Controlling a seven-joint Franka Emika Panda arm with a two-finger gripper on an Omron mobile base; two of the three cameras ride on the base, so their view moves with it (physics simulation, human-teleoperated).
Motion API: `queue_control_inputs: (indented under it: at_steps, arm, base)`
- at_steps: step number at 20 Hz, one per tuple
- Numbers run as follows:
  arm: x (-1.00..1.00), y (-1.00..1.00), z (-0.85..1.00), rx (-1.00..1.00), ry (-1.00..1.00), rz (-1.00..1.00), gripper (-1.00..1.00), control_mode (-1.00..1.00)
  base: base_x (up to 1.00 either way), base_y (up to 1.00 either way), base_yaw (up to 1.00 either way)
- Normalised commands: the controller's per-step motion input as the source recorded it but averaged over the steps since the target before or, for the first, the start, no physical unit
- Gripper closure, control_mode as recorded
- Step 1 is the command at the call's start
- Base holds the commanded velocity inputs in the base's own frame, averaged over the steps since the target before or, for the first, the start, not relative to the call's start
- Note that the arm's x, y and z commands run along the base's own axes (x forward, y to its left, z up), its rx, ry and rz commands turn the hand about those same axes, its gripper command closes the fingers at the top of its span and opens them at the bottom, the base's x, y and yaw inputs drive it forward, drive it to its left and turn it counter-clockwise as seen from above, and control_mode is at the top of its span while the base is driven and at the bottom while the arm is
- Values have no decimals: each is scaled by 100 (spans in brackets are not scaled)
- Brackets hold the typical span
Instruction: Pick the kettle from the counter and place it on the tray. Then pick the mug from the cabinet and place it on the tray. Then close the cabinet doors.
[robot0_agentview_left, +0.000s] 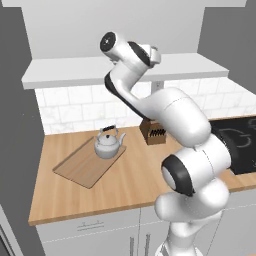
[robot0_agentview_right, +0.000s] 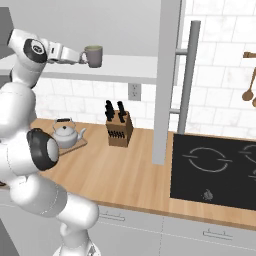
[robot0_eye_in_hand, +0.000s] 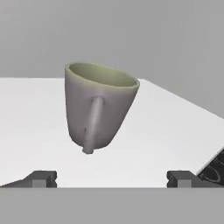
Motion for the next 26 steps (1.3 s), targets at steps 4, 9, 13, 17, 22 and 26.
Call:
queue_control_inputs:
  at_steps: [4, 9, 13, 17, 22, 26]
  arm:
    - [32, 0, 0, 0, -3, -8, -100, -100]
    - [30, 0, 0, 0, -5, -9, -100, -100]
    - [35, 1, 0, 0, -2, -9, -100, -100]
    - [26, 0, 0, 0, 0, -8, -100, -100]
    - [10, 0, 0, 0, -2, -6, -100, -100]
    - [0, 0, 0, 0, -10, -2, 100, -100]
  base:
    - [0, 0, 0]
    - [0, 0, 0]
    - [0, 0, 0]
    - [0, 0, 0]
    - [0, 0, 0]
    - [0, 0, 0]
